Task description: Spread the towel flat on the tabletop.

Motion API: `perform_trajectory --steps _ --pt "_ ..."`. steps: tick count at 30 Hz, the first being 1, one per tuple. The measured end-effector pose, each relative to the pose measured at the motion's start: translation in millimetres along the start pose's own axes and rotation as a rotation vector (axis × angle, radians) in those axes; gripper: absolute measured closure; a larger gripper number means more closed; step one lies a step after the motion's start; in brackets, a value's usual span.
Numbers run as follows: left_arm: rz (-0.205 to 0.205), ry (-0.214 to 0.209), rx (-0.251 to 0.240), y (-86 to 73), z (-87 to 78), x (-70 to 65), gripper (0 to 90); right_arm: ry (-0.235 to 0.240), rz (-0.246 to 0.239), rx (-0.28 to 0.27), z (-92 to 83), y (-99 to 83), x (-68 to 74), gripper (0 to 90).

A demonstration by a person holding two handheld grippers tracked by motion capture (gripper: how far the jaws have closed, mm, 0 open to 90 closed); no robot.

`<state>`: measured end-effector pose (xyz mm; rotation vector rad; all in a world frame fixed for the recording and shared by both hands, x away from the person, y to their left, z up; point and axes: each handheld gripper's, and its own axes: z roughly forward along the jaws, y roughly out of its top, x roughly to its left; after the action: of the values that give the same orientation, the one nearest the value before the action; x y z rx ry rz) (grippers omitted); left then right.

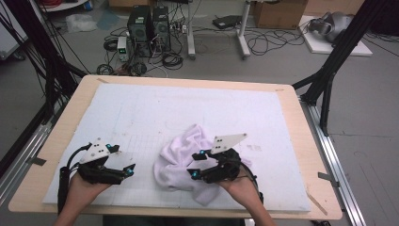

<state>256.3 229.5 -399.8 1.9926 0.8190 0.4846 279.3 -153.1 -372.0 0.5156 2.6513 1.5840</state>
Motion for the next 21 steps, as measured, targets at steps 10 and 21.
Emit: perform_trajectory --steps 10,21 --pt "0.051 -0.104 0.001 17.4 30.4 -11.2 26.5 -0.152 -0.06 0.082 -4.7 -12.5 -25.1 47.6" --pt "0.089 -0.181 0.064 34.0 84.4 -26.2 34.4 -0.141 0.003 0.153 4.9 -57.1 -25.4 57.9"
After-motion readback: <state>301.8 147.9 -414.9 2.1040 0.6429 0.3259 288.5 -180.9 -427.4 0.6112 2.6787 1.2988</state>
